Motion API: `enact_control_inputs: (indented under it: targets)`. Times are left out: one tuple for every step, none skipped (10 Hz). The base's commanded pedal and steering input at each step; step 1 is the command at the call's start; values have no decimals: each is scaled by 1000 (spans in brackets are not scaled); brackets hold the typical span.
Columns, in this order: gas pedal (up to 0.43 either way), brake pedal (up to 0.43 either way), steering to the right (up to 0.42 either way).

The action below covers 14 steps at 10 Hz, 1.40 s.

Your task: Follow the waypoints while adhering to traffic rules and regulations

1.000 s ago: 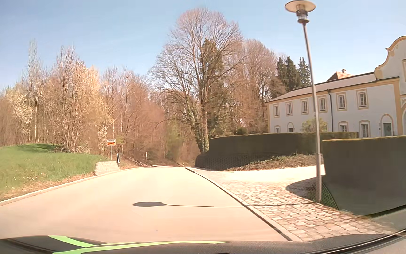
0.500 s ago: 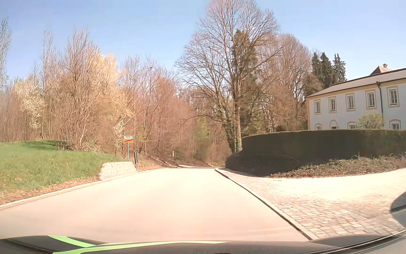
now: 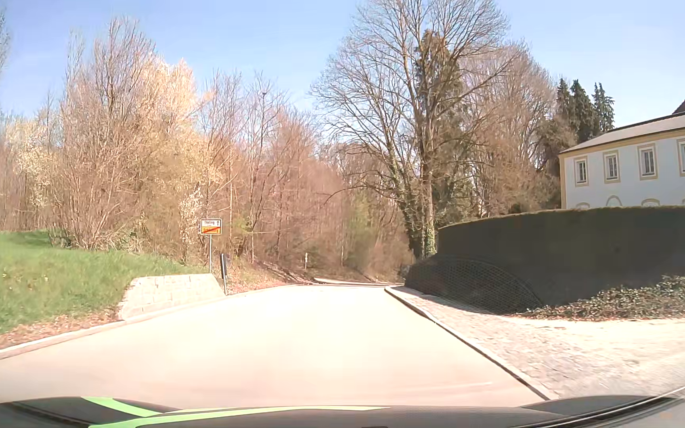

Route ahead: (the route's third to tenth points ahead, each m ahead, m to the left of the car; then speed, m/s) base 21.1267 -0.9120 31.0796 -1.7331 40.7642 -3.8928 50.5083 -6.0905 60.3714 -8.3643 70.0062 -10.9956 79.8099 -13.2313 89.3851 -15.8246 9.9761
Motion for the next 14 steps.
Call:
enact_control_inputs:
  targets:
    - [150,0,-9]
    - [150,0,-6]
    - [150,0,-3]
    - [150,0,-2]
    - [150,0,-2]
    - [138,0,-2]
    - [130,0,-2]
    - [130,0,-1]
    - [130,0,1]
    - [118,0,5]
    - [87,0,7]
    - [79,0,9]
    - [39,0,14]
    - [0,0,18]
